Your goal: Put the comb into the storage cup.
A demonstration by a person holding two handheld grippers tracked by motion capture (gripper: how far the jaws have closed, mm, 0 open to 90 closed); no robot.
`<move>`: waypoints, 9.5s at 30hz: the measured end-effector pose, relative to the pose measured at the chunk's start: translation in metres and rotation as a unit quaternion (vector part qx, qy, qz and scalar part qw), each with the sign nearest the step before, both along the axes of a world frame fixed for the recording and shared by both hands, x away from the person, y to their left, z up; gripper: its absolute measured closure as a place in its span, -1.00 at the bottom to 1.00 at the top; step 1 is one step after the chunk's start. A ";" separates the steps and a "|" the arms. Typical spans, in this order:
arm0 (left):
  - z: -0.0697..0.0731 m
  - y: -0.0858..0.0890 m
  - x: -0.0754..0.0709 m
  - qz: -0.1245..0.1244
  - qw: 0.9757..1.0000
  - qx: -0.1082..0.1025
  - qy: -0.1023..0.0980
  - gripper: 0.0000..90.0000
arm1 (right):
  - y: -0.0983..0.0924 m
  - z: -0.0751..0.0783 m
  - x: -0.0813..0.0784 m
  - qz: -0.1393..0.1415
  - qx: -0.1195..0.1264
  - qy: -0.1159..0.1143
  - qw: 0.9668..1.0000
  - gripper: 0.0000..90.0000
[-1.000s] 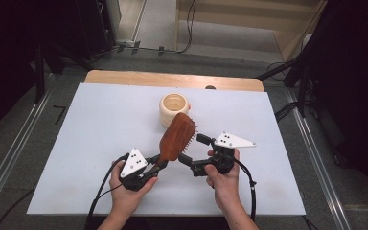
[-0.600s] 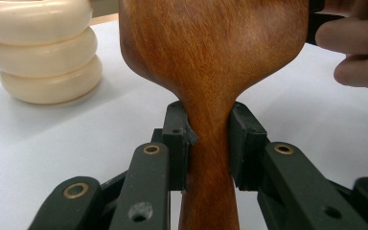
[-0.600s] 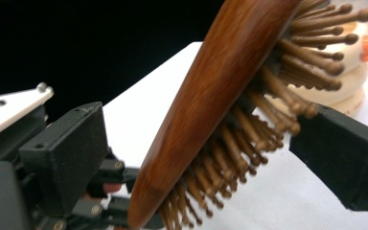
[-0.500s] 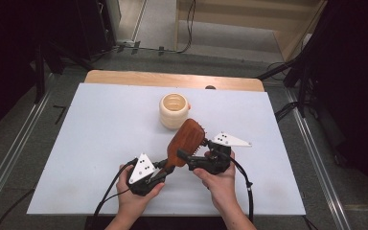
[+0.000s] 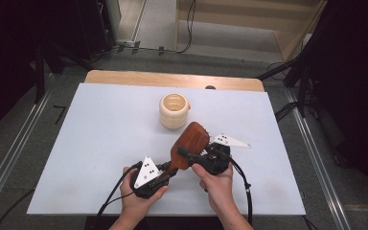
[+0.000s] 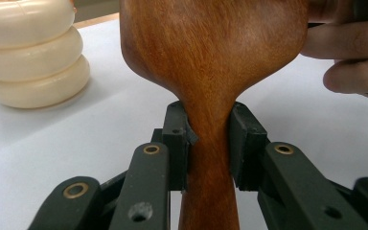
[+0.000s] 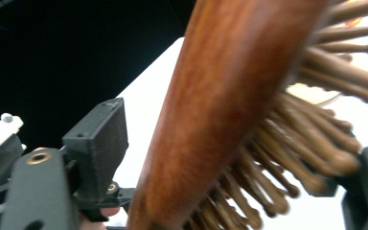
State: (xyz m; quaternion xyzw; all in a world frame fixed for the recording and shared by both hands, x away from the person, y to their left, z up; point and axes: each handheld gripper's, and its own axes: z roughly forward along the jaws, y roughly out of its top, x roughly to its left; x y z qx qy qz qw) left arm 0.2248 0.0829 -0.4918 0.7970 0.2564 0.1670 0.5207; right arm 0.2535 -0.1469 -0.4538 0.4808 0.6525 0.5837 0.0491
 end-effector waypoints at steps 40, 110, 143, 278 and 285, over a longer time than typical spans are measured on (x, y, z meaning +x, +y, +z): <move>0.004 0.067 0.022 0.035 0.997 -0.066 0.029 -1.00 | -0.055 0.023 -0.004 -0.010 0.025 -0.098 0.995 0.18; -0.002 0.219 0.016 0.162 0.982 -0.094 0.014 -1.00 | -0.063 0.050 0.029 -0.018 -0.023 -0.132 0.991 0.19; -0.002 0.218 0.018 0.153 0.984 -0.091 0.016 -1.00 | -0.051 0.079 0.071 -0.030 -0.019 -0.157 0.987 0.19; -0.002 0.213 0.019 0.150 0.986 -0.069 0.016 -1.00 | -0.021 -0.002 0.176 -0.090 0.018 -0.038 0.995 -0.40; -0.002 0.213 0.019 0.150 0.986 -0.069 0.016 -1.00 | -0.021 -0.001 0.175 -0.077 0.008 -0.042 0.996 -0.74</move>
